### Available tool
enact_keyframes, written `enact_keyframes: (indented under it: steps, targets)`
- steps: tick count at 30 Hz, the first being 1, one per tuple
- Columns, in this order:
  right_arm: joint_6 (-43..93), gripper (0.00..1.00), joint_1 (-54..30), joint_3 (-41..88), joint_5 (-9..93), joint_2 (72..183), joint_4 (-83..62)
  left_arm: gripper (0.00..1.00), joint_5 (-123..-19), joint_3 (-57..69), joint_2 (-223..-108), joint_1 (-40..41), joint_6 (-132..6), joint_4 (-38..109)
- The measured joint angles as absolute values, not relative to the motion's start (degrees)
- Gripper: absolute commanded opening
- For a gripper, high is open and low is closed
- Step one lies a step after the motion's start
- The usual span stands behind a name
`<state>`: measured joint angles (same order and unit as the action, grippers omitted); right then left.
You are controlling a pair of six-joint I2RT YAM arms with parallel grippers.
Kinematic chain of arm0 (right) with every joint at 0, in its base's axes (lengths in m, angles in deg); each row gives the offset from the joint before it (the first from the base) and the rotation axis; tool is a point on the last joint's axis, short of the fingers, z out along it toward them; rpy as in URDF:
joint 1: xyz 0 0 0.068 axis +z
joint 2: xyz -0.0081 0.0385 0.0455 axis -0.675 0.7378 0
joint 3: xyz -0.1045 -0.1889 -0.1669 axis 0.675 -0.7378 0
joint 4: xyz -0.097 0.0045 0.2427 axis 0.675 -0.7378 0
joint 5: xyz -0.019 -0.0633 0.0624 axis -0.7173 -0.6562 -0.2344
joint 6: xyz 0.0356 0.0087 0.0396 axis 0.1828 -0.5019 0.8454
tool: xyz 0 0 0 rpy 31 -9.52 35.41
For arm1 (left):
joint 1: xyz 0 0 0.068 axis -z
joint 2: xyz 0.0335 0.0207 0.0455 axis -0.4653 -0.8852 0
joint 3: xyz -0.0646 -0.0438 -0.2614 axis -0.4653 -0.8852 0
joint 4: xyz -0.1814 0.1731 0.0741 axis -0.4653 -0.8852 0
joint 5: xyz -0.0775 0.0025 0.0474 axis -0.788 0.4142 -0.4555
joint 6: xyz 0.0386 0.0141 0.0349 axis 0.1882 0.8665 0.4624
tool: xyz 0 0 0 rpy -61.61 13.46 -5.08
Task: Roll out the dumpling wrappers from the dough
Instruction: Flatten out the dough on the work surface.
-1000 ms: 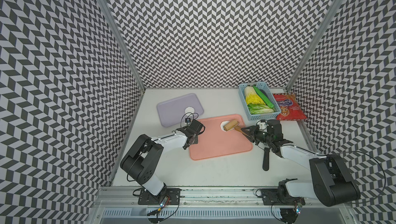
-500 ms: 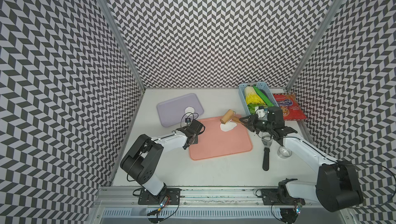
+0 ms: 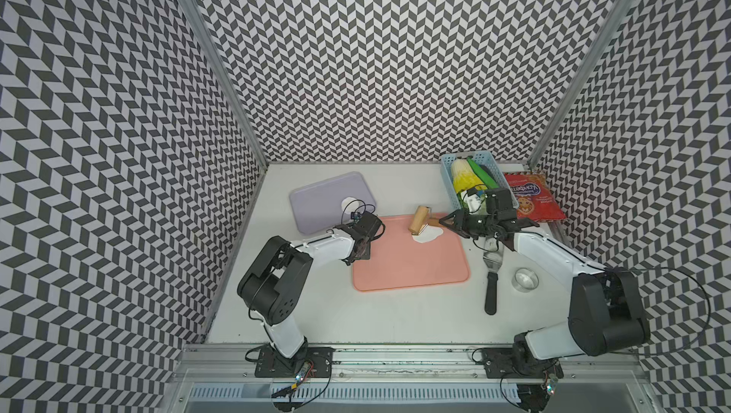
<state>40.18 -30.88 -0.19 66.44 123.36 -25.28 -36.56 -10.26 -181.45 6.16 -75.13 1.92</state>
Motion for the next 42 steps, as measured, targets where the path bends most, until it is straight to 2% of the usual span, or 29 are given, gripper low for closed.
enact_keyframes:
  steps: [14,23,42]
  targets:
    - [36.6,0.0,-34.2,-1.83,65.68,122.64,-27.18,0.0,-34.83,-10.04,-181.76,6.4,-69.73,1.11]
    - [41.23,0.0,-36.7,-3.75,74.6,126.27,-25.85,0.0,-33.61,-10.06,-181.74,6.38,-66.19,0.39]
    - [33.87,0.0,-39.36,-2.94,71.41,122.21,-37.39,0.0,-33.21,-11.17,-181.23,6.03,-65.67,1.94]
